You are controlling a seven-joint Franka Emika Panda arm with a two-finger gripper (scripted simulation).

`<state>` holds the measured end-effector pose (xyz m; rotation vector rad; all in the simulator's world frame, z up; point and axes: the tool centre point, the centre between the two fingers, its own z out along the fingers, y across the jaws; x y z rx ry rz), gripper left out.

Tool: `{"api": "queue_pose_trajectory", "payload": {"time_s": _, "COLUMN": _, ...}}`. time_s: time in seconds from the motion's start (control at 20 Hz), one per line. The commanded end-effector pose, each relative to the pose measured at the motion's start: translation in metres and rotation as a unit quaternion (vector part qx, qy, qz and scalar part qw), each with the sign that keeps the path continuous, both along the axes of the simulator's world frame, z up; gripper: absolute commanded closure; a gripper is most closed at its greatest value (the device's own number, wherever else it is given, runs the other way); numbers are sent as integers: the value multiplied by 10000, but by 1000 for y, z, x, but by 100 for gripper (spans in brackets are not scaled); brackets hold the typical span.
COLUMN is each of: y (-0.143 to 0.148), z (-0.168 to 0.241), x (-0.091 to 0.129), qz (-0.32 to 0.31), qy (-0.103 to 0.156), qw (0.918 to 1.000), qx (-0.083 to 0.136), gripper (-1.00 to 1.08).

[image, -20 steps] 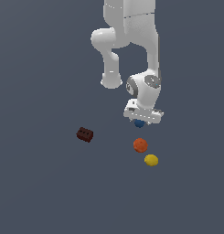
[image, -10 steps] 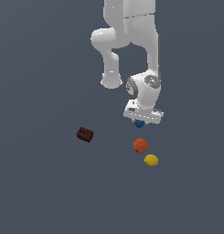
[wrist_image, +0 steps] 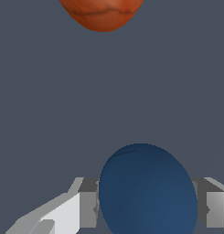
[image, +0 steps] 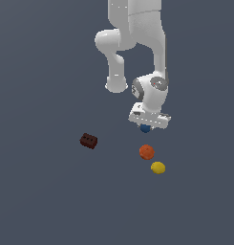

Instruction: Pick up a designated object from a clutter of objects.

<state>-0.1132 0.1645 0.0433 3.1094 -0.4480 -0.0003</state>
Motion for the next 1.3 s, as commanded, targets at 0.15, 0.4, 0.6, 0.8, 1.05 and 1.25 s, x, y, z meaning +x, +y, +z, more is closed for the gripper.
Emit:
{"api": "queue_pose_trajectory", "payload": {"time_s": 0.15, "y": -7, "z": 21, "x": 1, "qz": 0, "qy": -7, "qw": 10000, "qx": -1, "gripper": 108}}
{"api": "queue_pose_trajectory", "payload": {"time_s": 0.4, "y": -18, "z": 52, "x": 1, "qz": 0, "qy": -7, "qw": 10000, "qx": -1, "gripper": 108}}
{"api": "queue_pose_trajectory", "payload": {"time_s": 0.6, "y": -28, "z": 83, "x": 2, "qz": 3, "qy": -2, "qw": 10000, "qx": 7, "gripper": 108}}
{"api": "queue_pose_trajectory", "payload": {"time_s": 0.8, "y": -40, "z": 120, "x": 2, "qz": 5, "qy": 0, "qw": 10000, "qx": 17, "gripper": 108}}
{"api": "queue_pose_trajectory", "payload": {"time_s": 1.05, "y": -55, "z": 165, "x": 3, "qz": 5, "qy": 1, "qw": 10000, "qx": 23, "gripper": 108}}
{"api": "queue_pose_trajectory", "payload": {"time_s": 1.25, "y": -68, "z": 201, "x": 5, "qz": 4, "qy": 2, "qw": 10000, "qx": 27, "gripper": 108}}
